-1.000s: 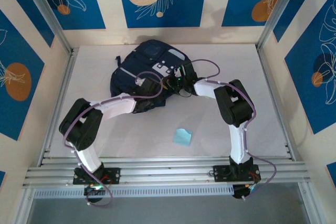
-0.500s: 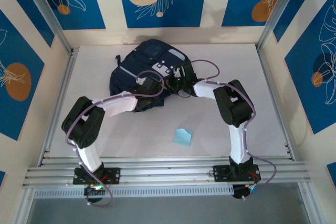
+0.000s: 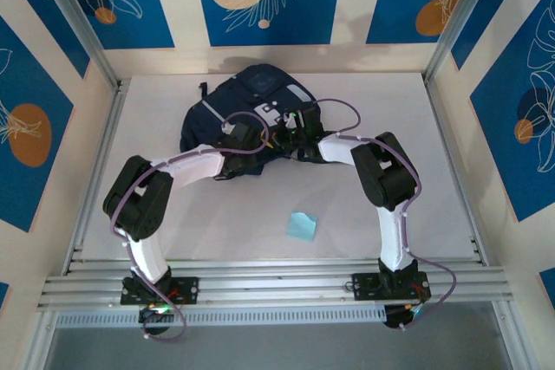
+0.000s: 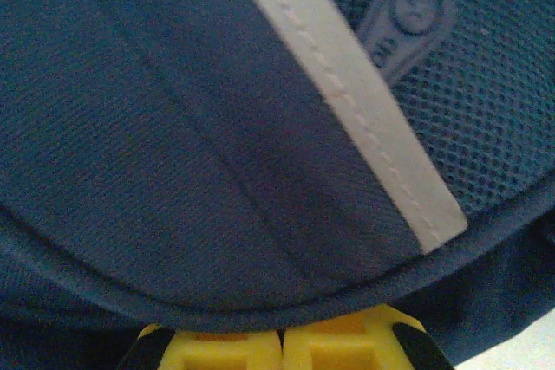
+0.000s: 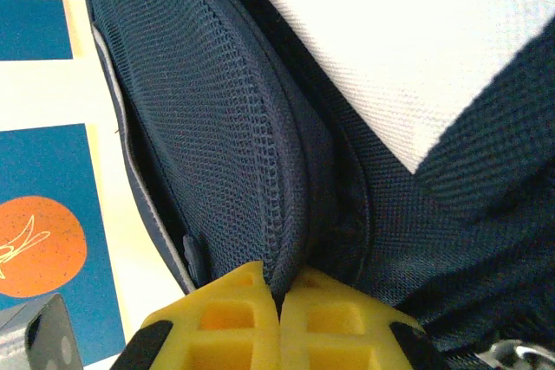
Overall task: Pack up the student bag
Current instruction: Unzip the student bag at the top-center of the table.
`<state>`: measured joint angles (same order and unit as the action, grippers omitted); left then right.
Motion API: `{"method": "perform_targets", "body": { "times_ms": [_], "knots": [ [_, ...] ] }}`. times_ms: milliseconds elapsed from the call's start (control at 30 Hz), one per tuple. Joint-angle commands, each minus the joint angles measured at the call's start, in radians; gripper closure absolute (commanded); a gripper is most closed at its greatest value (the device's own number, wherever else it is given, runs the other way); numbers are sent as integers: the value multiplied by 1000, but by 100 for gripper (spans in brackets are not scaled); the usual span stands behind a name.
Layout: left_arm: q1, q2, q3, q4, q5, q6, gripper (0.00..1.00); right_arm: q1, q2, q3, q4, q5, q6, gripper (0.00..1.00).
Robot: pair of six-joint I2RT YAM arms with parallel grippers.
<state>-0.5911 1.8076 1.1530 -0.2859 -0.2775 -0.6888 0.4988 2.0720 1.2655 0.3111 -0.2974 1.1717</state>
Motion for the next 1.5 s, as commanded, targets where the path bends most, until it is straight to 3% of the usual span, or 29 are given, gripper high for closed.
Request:
{"method": "perform_targets", "body": {
  "times_ms": [0,167,333,467,667,733,833,967,1133,1267,1367,1467],
  "knots": [
    [47,-24,19,16,-68,47,100,-13,-30,-29,-42,-82,-22,100],
    [56,-151,-13,-37,43,104,100,-48,-20,-26,-67,-65,-44,100],
    [127,-211,5,-168,261,343,100,-78,-37,-27,-97,-48,-85,100],
    [174,-157,86,-351,266,502,100,-92,-49,-1,-145,-39,-136,100],
    [211,-114,106,-325,177,593,100,-107,-51,50,-235,-51,-232,100],
    [218,-106,114,-316,200,597,100,-117,-51,76,-283,-44,-276,100],
    [209,-117,106,-312,338,604,100,-146,-40,115,-339,-34,-325,100],
    [149,-138,68,-349,414,595,100,-185,-12,182,-379,-39,-359,100],
    [53,-174,-12,-283,551,478,100,-206,27,275,-433,-14,-403,100],
    [-6,-147,24,-226,572,404,100,-210,47,327,-468,-11,-398,99],
    [-13,-100,94,-201,563,344,100,-203,-12,270,-469,-5,-362,77],
    [-15,-63,138,-147,558,277,100,-195,-131,115,-390,16,-293,64]
  ]
}}
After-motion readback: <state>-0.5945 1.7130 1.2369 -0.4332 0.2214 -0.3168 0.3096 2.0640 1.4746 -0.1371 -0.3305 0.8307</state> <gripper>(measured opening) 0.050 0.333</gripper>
